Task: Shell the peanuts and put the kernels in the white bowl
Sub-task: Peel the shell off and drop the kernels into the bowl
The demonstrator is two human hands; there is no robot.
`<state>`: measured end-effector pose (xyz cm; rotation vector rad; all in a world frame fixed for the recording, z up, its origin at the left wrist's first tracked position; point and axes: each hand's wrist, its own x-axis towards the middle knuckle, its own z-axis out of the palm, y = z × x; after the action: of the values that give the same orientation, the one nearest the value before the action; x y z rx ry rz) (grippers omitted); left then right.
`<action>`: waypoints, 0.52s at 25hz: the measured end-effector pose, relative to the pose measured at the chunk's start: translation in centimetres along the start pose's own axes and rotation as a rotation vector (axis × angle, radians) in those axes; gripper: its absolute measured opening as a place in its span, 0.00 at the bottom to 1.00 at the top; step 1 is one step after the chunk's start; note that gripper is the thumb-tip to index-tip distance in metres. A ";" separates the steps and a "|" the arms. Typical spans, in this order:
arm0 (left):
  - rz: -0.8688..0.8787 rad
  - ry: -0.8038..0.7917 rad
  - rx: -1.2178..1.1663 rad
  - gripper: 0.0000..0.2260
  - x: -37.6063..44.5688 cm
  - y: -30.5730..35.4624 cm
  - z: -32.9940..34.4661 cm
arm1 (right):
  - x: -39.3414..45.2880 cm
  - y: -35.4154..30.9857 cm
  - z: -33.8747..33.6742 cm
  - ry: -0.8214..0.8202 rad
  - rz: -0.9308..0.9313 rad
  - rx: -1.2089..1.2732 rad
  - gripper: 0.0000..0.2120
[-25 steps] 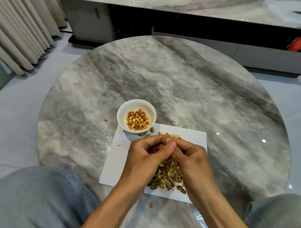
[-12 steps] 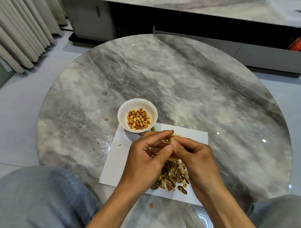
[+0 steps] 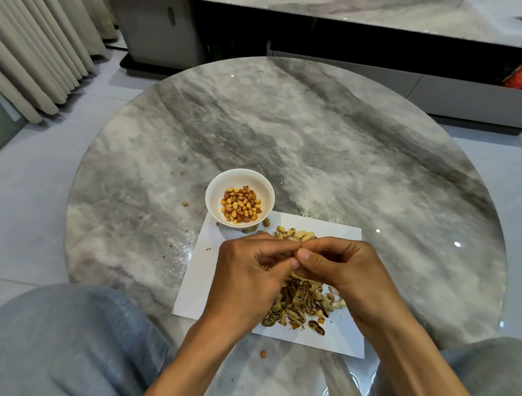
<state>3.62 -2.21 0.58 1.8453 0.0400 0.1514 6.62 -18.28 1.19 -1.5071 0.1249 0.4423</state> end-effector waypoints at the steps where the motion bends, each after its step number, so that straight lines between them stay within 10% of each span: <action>1: -0.023 -0.007 -0.025 0.18 0.0 0.0 0.1 | 0.0 0.0 0.1 0.017 -0.040 -0.065 0.05; 13: -0.275 0.046 -0.385 0.14 0.3 0.1 0.3 | -0.4 0.3 1.8 0.199 -0.041 0.178 0.03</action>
<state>3.96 -2.48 0.65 1.4358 0.2776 0.0070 5.80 -16.59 1.17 -1.3728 0.2825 0.2410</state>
